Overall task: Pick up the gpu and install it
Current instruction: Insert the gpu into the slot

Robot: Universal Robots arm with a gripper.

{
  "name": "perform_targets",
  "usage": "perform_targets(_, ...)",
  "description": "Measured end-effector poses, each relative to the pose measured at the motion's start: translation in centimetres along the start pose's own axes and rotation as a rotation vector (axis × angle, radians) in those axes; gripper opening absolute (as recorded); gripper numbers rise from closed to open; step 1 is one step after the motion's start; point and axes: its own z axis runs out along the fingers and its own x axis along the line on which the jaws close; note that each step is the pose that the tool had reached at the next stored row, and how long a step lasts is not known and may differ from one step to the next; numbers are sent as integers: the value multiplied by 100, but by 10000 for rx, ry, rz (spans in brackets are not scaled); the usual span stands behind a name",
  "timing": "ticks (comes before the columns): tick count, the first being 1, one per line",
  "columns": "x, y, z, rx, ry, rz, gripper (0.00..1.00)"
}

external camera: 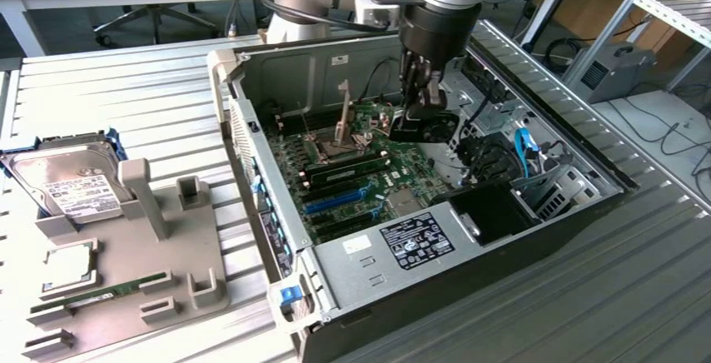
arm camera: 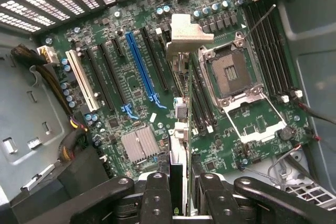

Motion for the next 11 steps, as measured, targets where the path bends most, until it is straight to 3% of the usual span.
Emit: perform_targets(11, 0, 0, 0, -22, -30, -681, 26)
